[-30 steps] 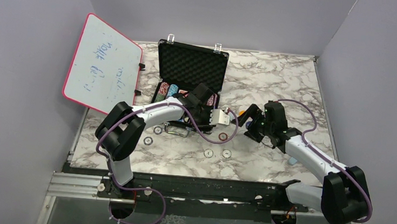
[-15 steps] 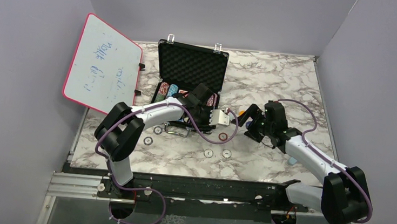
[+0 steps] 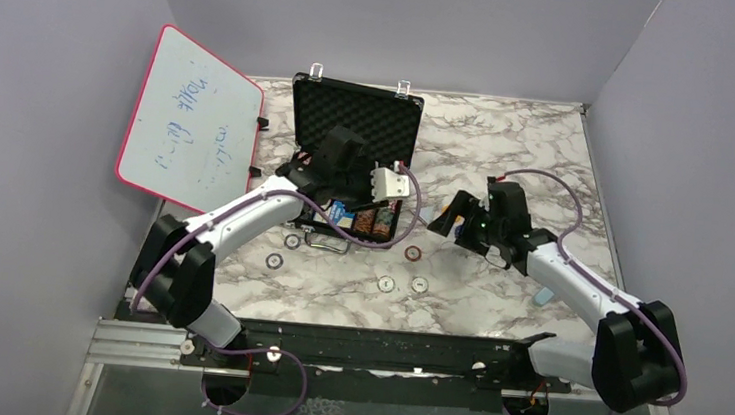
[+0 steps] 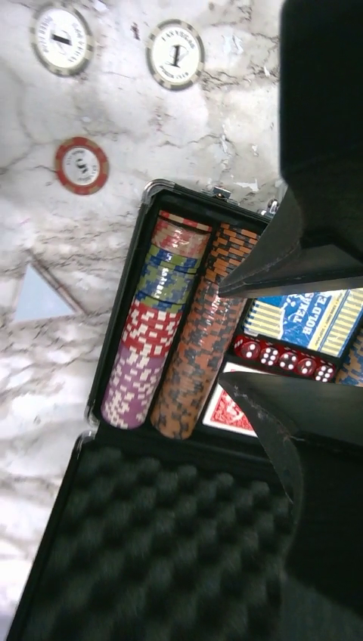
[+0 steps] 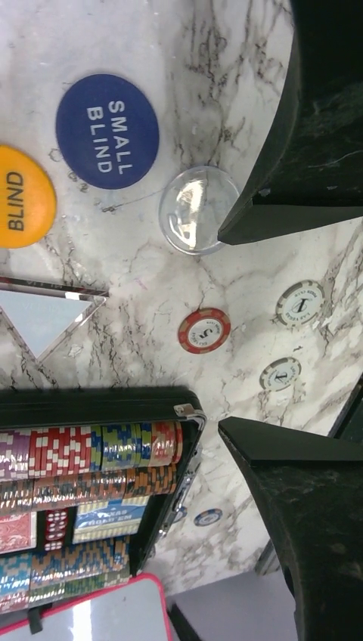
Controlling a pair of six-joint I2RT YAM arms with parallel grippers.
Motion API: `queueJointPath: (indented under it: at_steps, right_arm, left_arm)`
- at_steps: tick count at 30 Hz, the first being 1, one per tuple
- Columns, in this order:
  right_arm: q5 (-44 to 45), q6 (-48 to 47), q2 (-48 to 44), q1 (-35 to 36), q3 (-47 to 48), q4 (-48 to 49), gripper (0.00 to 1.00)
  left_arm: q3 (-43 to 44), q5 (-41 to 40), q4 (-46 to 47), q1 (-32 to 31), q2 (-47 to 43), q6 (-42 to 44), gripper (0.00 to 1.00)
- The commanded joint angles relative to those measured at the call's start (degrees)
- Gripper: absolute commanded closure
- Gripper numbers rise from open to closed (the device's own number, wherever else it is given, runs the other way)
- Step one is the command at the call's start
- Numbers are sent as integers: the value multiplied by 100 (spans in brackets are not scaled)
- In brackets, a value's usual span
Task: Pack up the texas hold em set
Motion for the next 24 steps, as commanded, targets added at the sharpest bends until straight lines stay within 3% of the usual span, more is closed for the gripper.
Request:
queueJointPath:
  at_steps: [1,6,11,19,23,24]
  right_arm:
    - [45,-795,329,155,375,-376,14]
    - [973,-943,732,926,748,-737,16]
    - [1370,-1256,1253,1564,1101,-878,19]
    - [2661,-1415,2247,2426,1777,-1404,19]
    - [2973,-1459,2487,2532,1880,-1455,21]
    - [3011,-1469,2549,2552,1904,-1483,22]
  left_arm:
    - [-456,533,1065,157,-774,-1126,55]
    - [-1571,103,3269,228,-1829,-3029,46]
    - [-2688,-952,5009,259,-2540,-4163,38]
    - [-3255,-3180,5192,368,-2902,-5411,33]
    - [-3541,-2990,5146,544,-3279,-6050,25]
    - [-3574,-2907,5146,550,-3353,-6205,19]
